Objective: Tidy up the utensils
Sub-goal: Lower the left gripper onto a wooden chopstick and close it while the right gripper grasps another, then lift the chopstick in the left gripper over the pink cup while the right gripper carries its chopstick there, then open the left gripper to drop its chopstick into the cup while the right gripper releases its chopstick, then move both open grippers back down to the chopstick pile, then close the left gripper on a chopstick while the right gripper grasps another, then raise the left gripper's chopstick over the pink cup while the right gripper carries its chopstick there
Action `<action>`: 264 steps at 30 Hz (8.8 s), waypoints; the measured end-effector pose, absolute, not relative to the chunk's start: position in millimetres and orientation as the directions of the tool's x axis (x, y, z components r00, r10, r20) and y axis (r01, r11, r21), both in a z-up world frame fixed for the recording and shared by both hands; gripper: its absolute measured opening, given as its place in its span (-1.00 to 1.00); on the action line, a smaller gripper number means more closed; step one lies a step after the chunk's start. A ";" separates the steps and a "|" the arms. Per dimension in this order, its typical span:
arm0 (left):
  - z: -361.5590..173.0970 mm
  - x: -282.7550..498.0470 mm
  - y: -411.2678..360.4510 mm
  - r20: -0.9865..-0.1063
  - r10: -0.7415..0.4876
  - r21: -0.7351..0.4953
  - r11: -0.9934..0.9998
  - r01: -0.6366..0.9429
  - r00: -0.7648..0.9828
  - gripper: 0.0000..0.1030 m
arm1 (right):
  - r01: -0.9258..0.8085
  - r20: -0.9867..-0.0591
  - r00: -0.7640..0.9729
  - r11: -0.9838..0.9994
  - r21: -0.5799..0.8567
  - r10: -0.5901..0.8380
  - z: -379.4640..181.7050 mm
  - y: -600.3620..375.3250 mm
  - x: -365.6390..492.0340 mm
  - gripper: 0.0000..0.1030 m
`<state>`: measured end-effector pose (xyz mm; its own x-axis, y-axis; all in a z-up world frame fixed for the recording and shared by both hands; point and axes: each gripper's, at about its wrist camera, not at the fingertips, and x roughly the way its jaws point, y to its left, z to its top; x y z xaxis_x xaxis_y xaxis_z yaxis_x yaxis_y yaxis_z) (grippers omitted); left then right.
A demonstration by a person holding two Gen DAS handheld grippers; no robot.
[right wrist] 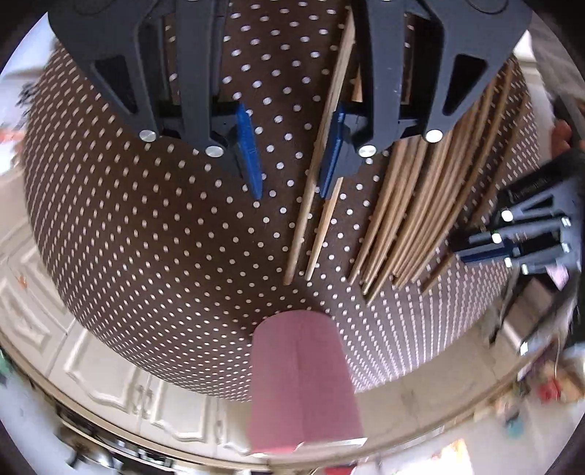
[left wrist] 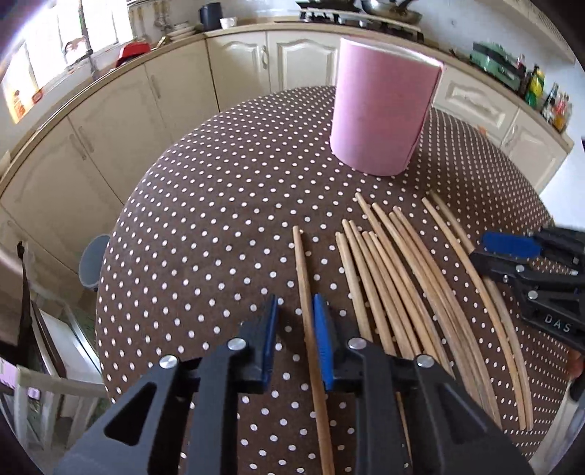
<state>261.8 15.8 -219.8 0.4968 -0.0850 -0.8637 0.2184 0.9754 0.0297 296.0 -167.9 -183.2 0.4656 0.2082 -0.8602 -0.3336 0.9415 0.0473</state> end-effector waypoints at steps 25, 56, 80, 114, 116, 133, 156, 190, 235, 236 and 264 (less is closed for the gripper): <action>-111.1 294.1 1.3 -0.771 -0.185 -0.029 0.966 0.257 0.610 -0.89 | -0.388 -0.795 0.482 0.904 0.181 0.367 -105.0 -173.0 318.1 -0.89; 23.9 316.7 -28.4 -0.299 -0.305 -0.171 0.949 0.263 0.904 -0.88 | -0.383 -0.355 0.846 0.917 0.111 0.397 66.1 -182.4 317.4 -0.89; 0.1 364.3 -32.9 -0.063 -0.217 -0.243 0.950 0.196 0.974 -0.88 | -0.305 -0.328 0.884 0.942 0.138 0.334 20.9 -192.6 375.0 -0.89; -61.9 336.9 -31.3 -0.324 -0.266 -0.118 0.963 0.241 0.908 -0.01 | -0.255 -0.457 0.826 0.941 0.221 0.331 -30.7 -214.9 357.4 -0.87; -59.0 329.2 -29.7 -0.329 -0.258 -0.108 0.966 0.235 0.909 0.15 | -0.246 -0.456 0.830 0.945 0.217 0.321 -27.8 -215.4 351.7 -0.79; -55.1 261.2 7.7 -0.427 -0.315 -0.185 0.948 0.259 0.848 0.30 | -0.248 -0.458 0.832 0.949 0.196 0.312 -34.7 -224.8 291.1 -0.03; -206.6 257.9 8.6 -0.831 -0.139 -0.012 0.972 0.233 0.538 0.30 | -0.267 -0.674 0.654 0.939 0.218 0.343 -142.4 -213.4 263.5 -0.03; -219.5 290.8 -4.5 -0.854 -0.087 0.023 0.979 0.205 0.514 -0.09 | -0.349 -0.846 0.484 0.936 0.049 0.225 -176.1 -141.9 312.9 -0.58; -45.8 263.0 -23.9 -0.640 -0.285 -0.090 0.950 0.299 0.713 -0.89 | -0.397 -0.592 0.675 0.893 0.213 0.441 -34.1 -177.0 290.0 -0.89; -42.6 261.5 -25.0 -0.631 -0.289 -0.091 0.949 0.301 0.720 -0.89 | -0.397 -0.581 0.688 0.895 0.202 0.436 -28.7 -177.6 288.4 -0.89; 63.3 316.2 -35.5 -0.185 -0.242 -0.212 0.956 0.202 0.952 -0.89 | -0.380 -0.360 0.842 0.916 0.132 0.401 76.3 -200.5 332.1 -0.90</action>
<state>316.2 -35.5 63.3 0.9524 -0.2424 -0.1850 0.2020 0.9561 -0.2125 332.1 -200.5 76.3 0.8425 0.4011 -0.3597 -0.3798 0.9157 0.1316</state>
